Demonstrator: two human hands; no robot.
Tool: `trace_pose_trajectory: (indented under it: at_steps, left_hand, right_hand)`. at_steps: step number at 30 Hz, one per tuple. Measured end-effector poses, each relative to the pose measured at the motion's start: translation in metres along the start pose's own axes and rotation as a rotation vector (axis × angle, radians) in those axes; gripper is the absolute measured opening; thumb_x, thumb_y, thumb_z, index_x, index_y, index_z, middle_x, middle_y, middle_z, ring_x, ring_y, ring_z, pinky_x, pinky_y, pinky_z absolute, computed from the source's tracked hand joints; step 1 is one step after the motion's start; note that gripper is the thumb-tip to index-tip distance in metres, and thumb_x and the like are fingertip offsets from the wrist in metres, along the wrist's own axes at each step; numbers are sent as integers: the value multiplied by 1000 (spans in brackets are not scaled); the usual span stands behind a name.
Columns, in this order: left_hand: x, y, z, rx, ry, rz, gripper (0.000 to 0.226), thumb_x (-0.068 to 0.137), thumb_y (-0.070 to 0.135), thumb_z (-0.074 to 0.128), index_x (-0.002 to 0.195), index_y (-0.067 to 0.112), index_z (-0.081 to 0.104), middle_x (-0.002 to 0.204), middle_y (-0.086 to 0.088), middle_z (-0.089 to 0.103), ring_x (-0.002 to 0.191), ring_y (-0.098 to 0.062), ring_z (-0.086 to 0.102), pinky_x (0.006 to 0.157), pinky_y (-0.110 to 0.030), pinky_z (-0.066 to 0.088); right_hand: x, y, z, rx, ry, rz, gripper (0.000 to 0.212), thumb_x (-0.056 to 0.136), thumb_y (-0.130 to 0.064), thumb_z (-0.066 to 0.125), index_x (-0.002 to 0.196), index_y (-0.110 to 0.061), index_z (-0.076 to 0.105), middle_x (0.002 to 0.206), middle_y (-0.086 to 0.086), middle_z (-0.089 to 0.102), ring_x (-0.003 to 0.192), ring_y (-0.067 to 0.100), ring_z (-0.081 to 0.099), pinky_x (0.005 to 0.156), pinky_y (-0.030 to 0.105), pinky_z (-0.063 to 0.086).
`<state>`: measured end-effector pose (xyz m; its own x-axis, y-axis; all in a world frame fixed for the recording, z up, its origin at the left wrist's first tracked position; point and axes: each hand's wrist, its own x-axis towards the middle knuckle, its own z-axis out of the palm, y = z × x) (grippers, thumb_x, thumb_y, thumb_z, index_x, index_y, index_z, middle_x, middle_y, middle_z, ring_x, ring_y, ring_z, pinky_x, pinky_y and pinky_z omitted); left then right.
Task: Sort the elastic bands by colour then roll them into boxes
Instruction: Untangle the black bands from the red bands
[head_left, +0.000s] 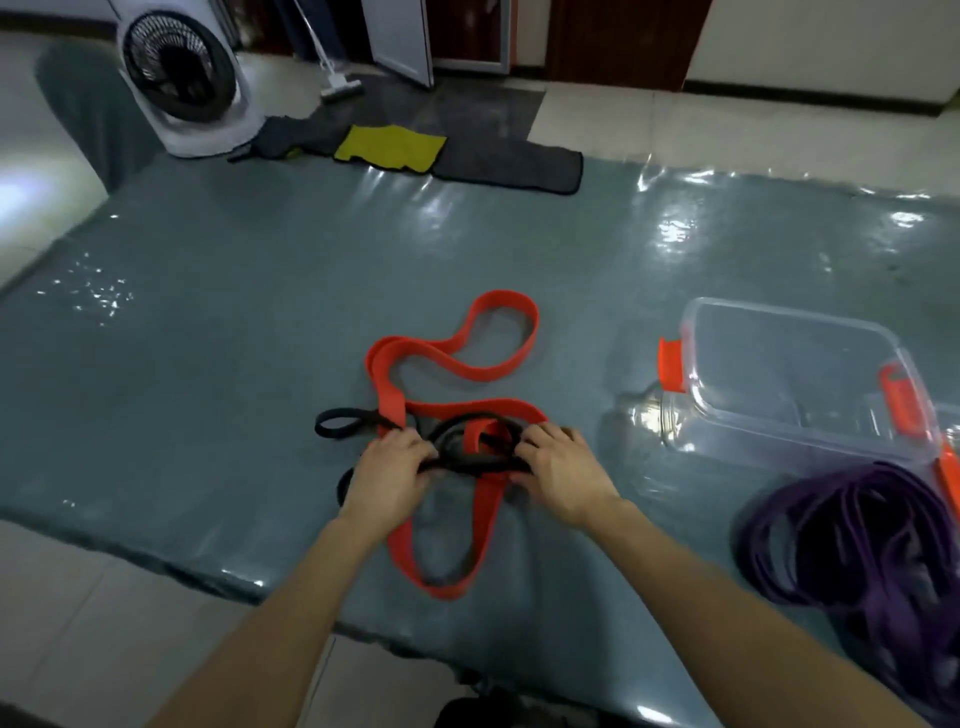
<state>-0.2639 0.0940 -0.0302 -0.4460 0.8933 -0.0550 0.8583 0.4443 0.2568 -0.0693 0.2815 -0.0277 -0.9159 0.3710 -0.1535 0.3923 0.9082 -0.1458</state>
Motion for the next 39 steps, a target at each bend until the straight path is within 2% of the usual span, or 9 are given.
trace_pose_trajectory:
  at_steps: [3,7,12,17,22,26,30,34,39]
  left_hand:
    - [25,-7,-56,-220,200,32,15,97,20,76,110,16,69,106,-4,72,106,-32,67,90,-49,50]
    - [61,5,-138,-519,163,-35,9,106,20,70,106,24,62,90,2,79,85,-16,75,80,-39,55]
    - [80,30,-226,-557,213,118,26,98,-1,73,110,22,78,89,-4,78,75,-7,69,74,-23,53]
    - [90,61,-291,-408,424,297,28,86,14,93,112,16,84,105,4,80,104,-12,73,95,-25,54]
    - [98,69,-308,-293,441,332,27,84,17,95,108,17,82,97,7,76,94,-10,69,86,-19,52]
    - [96,59,-299,-305,372,239,21,86,21,94,102,16,81,95,3,76,90,-13,69,80,-29,53]
    - [98,49,-298,-407,463,165,20,83,22,96,84,18,76,81,8,71,73,7,62,72,-14,46]
    - [102,72,-295,-378,411,238,25,88,26,92,79,18,71,70,13,61,64,9,55,61,-12,36]
    - [112,92,-289,-384,330,339,24,83,15,93,99,21,76,75,16,64,71,5,61,68,-14,42]
  right_hand:
    - [13,-5,-48,196,148,37,39,102,-41,66,131,-16,65,142,3,63,140,26,51,118,45,35]
    - [38,-13,-130,448,112,92,30,102,-40,69,112,-11,65,109,13,74,105,35,67,91,45,52]
    - [36,-7,-192,787,33,77,44,101,-44,74,67,-20,57,57,-18,50,52,0,48,55,14,41]
    - [29,-7,-227,890,261,92,35,103,-45,70,92,-12,75,76,-8,68,65,17,58,68,34,44]
    - [31,-6,-249,769,303,67,29,106,-41,66,92,-16,66,72,-17,73,72,-3,70,69,29,48]
    - [29,5,-256,907,415,87,33,104,-42,69,98,-11,60,71,-7,75,80,20,81,68,41,53]
    - [19,18,-270,871,397,56,60,74,-70,87,94,-16,68,79,4,73,77,23,77,71,37,64]
    - [18,2,-280,857,344,50,73,57,-84,89,103,-29,70,71,-9,67,72,13,75,67,29,60]
    - [18,0,-273,1016,331,16,36,82,-49,91,91,-17,76,71,4,68,68,17,71,86,45,61]
